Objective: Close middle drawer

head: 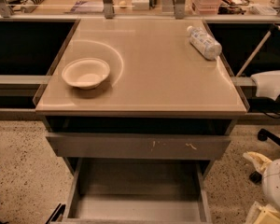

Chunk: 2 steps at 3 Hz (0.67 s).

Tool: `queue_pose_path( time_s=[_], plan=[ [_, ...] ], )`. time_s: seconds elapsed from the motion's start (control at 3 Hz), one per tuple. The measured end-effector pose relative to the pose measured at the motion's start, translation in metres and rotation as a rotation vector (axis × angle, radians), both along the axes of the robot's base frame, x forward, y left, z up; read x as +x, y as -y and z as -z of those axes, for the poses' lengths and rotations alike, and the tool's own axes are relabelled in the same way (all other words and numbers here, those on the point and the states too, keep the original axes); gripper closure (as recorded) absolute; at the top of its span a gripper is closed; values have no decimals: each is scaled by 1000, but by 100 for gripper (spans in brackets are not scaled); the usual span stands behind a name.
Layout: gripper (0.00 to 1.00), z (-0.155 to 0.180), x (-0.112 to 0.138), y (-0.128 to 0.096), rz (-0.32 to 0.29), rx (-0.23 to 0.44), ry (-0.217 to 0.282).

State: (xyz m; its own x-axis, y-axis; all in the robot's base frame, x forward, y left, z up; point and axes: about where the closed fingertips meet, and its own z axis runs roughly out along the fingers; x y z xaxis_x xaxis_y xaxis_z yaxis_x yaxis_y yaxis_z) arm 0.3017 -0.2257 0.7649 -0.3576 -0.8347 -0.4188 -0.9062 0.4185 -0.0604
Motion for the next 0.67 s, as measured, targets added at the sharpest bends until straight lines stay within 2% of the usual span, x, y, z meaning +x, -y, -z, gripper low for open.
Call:
queue_pose_path(
  time_s=[0.33,0.67],
  plan=[
    [0,6,-7,-3,-1,22,13],
    [0,37,-28,-10,10,81,15]
  ],
)
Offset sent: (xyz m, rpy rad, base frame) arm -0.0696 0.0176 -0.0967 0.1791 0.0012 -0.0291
